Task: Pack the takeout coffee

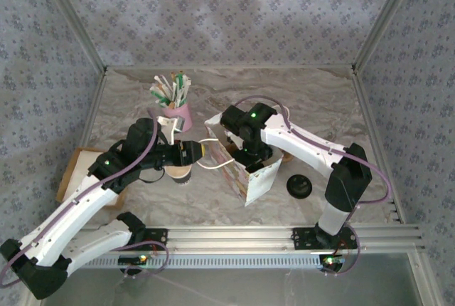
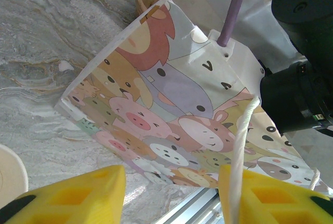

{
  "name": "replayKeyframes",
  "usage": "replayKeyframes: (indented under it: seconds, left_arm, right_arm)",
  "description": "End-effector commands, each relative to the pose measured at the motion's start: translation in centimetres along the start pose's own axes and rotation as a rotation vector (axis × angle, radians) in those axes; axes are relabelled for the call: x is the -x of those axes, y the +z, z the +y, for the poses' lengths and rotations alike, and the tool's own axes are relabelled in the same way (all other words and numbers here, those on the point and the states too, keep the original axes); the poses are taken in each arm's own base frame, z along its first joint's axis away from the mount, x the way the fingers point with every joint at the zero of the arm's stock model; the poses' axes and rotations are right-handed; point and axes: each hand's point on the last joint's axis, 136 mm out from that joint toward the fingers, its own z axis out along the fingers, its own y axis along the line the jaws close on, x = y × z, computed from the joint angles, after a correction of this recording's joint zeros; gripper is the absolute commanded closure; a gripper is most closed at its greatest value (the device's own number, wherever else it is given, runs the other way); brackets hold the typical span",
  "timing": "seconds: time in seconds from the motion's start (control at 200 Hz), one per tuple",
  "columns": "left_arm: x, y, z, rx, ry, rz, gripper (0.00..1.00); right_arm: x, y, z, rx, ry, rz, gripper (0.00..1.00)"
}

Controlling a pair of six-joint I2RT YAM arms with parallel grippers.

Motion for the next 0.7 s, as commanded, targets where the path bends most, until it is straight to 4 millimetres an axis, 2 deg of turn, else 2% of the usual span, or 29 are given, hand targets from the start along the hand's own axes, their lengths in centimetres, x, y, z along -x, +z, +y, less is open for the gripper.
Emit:
replayKeyframes:
  seconds: [0.0, 0.695]
  left_arm:
    - [0.39, -0.23, -0.62, -0.016, 0.01, -0.021, 0.5]
    - [0.71, -0.39, -0.95, -0.021, 0.016, -0.027, 0.49]
  right_arm:
    - [-0.6, 0.44, 0.01, 0.008, -0.009, 0.032, 0.32]
    - [-0.59, 0.66, 0.06, 0.011, -0.01, 0.035, 0.32]
